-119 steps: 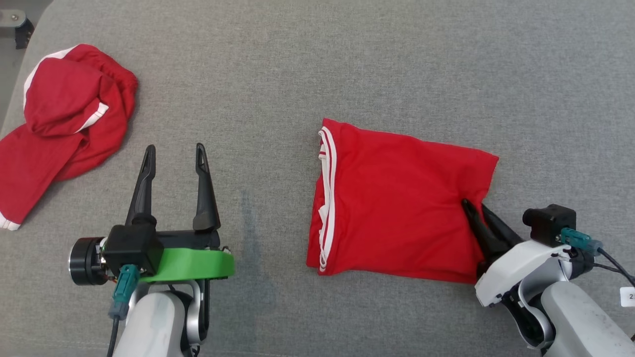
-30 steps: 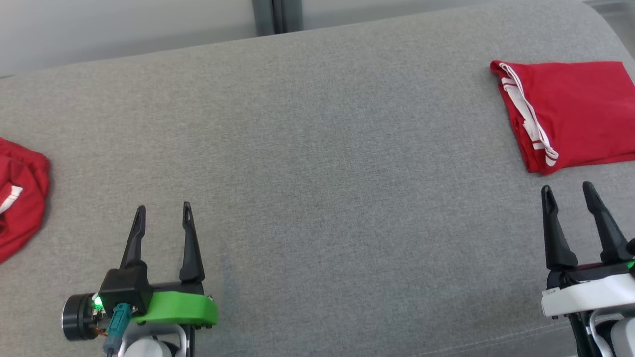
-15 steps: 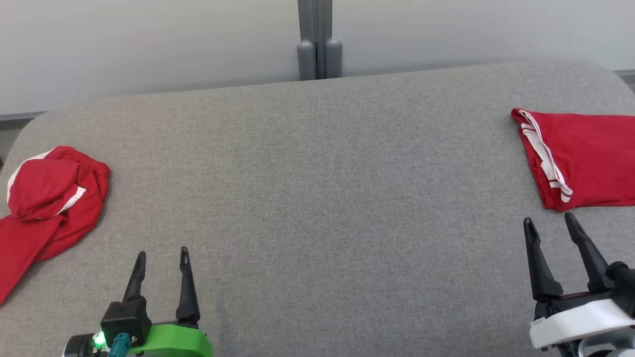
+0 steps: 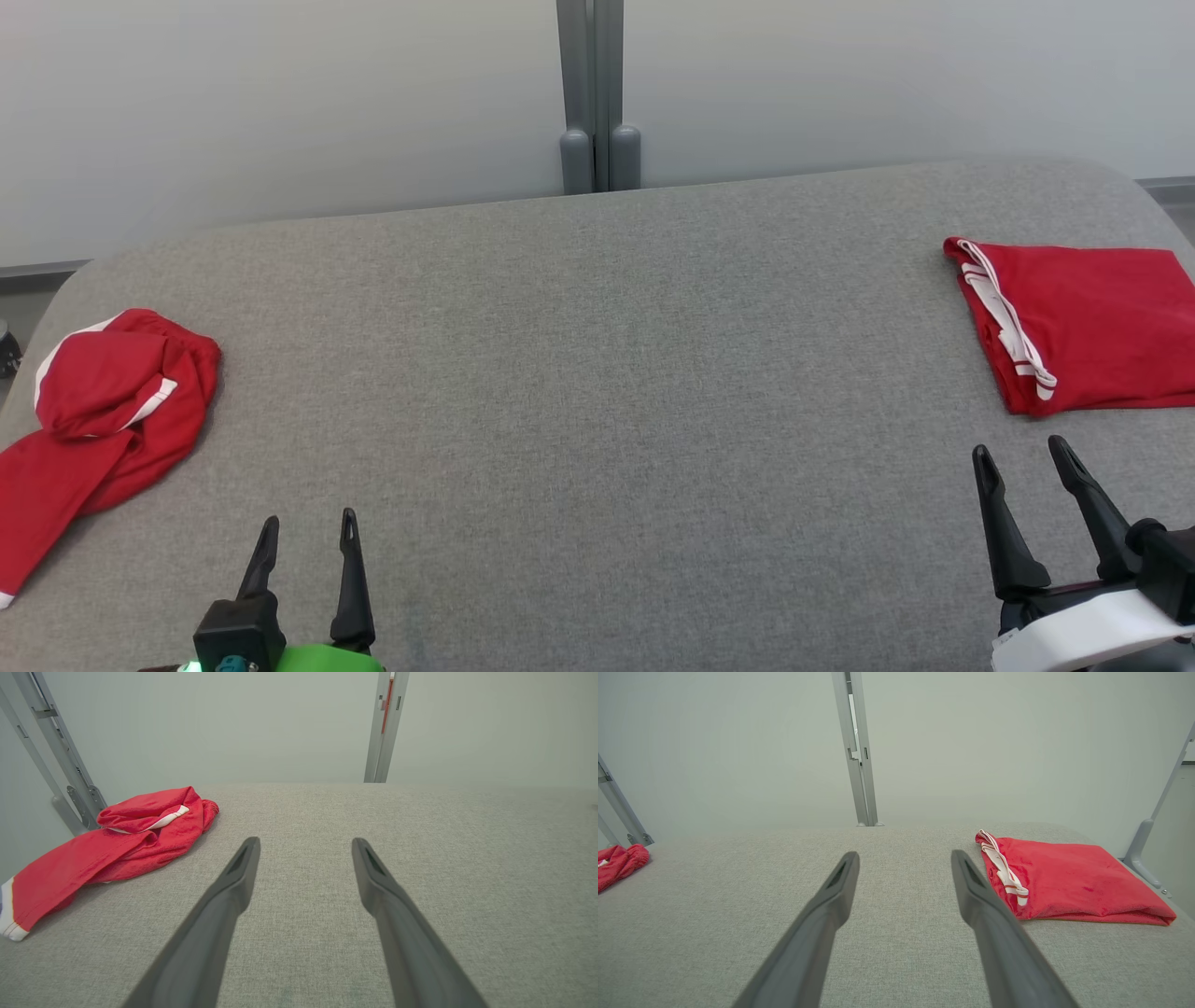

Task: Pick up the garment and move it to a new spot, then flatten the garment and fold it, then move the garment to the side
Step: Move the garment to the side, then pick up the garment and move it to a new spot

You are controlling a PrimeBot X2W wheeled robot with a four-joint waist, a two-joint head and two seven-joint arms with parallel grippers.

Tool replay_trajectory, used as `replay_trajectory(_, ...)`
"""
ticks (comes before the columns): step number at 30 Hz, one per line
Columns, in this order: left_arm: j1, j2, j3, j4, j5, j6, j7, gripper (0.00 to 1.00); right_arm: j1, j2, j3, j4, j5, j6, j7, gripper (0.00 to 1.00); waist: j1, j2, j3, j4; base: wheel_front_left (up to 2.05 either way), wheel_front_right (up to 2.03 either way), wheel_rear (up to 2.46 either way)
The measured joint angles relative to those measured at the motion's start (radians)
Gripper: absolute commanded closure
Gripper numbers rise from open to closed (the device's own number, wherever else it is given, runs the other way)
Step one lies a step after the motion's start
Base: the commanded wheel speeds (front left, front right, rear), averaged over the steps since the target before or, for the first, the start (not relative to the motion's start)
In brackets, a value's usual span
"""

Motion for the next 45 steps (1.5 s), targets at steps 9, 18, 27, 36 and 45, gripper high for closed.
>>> replay_trajectory(9,0.000,-0.007,0.008,0.017,0.011,-0.009,0.000,0.00,0.005,0.002,-0.004,0.001,-0.001,0.000,0.000,0.00,0.0000,0.0000,-0.005,-0.001,0.00,0.00,0.00)
replay_trajectory(18,-0.024,-0.009,0.020,0.019,0.022,-0.024,0.000,0.00,0.007,0.009,-0.009,-0.001,-0.001,0.000,-0.010,0.00,0.0000,0.0000,0.002,0.027,0.00,0.00,0.00)
replay_trajectory(27,-0.079,-0.033,0.035,-0.016,0.037,-0.028,0.000,0.00,-0.006,0.006,0.012,-0.054,-0.002,0.000,-0.017,0.00,0.0000,0.0000,0.031,0.134,0.00,0.00,0.00)
replay_trajectory(36,-0.108,-0.058,0.063,-0.028,0.041,-0.040,-0.002,0.00,-0.039,-0.017,0.038,-0.111,-0.012,0.000,0.011,0.00,0.0000,0.0000,0.061,0.298,0.00,0.00,0.00)
replay_trajectory(45,-0.114,-0.076,0.097,-0.042,0.046,-0.049,-0.002,0.00,-0.059,-0.036,0.037,-0.168,-0.021,0.000,0.045,0.00,0.0000,0.0000,0.099,0.434,0.00,0.00,0.00)
